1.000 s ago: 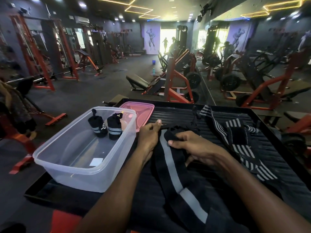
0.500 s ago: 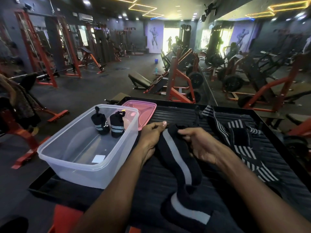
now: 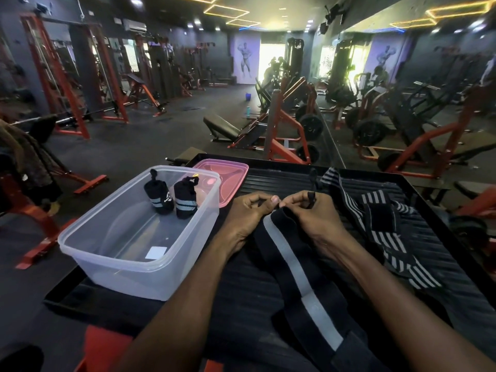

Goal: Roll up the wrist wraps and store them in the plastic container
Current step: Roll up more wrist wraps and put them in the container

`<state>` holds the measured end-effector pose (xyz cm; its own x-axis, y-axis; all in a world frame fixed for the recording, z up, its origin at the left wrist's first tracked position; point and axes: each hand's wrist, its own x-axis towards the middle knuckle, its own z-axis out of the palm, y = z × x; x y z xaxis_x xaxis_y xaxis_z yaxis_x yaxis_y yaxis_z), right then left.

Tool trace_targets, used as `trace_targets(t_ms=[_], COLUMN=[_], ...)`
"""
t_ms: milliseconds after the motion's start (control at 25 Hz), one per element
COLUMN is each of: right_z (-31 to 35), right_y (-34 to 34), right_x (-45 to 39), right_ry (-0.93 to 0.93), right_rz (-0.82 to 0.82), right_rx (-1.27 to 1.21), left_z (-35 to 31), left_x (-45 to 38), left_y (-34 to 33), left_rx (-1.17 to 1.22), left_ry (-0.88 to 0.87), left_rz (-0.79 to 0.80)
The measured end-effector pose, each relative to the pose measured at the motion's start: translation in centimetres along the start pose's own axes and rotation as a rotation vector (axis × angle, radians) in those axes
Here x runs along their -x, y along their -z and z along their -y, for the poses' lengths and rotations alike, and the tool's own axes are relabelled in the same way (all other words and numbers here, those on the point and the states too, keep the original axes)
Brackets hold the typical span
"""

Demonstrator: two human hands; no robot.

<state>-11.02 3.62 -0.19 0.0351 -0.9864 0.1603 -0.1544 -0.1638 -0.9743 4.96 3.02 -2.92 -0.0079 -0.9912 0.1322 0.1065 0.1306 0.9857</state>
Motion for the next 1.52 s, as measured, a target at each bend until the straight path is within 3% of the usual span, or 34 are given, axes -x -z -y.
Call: trace_targets(t_ms=[120, 200, 400, 640, 880, 1120, 1240, 1400, 1520], right_z=[0.0, 0.0, 0.3, 0.3, 0.1, 0.3, 0.0, -0.2, -0.1], right_y=[0.2, 0.2, 0.9, 1.3, 1.7, 1.7, 1.6, 1.8, 1.8], right_x=[-0.3, -0.4, -0.4, -0.8, -0.6, -0.7, -0.9, -0.9, -1.0], right_ry=[0.161, 0.199, 0.001, 0.149, -0.050, 0.108, 0.085, -0.086, -0.001], right_rz=[-0.056, -0.040, 0.101, 0.041, 0.169, 0.071, 0.090, 0.155, 0.085], right_rx=[0.145, 0.109, -0.057, -0.031, -0.067, -0.007, -0.042, -0.110, -0.049], left_z=[0.0, 0.0, -0.2, 0.4, 0.0, 0.3, 0.2, 0.2, 0.3], left_x=[0.0, -0.1, -0.1, -0.2, 0.2, 0.3, 0.4, 0.2, 0.2], left_y=[-0.1, -0.1, -0.3, -0.4, -0.5, -0.9, -1.0, -0.9, -0.9], left_rx=[-0.044, -0.043, -0.046, 0.100, -0.072, 0.016, -0.048, -0.078, 0.017], left_ry=[-0.028, -0.042, -0.080, -0.034, -0.125, -0.072, -0.118, -0.143, -0.115], left_rz=[-0.044, -0.085, -0.094, -0.011, -0.055, -0.034, -0.082, -0.108, -0.076])
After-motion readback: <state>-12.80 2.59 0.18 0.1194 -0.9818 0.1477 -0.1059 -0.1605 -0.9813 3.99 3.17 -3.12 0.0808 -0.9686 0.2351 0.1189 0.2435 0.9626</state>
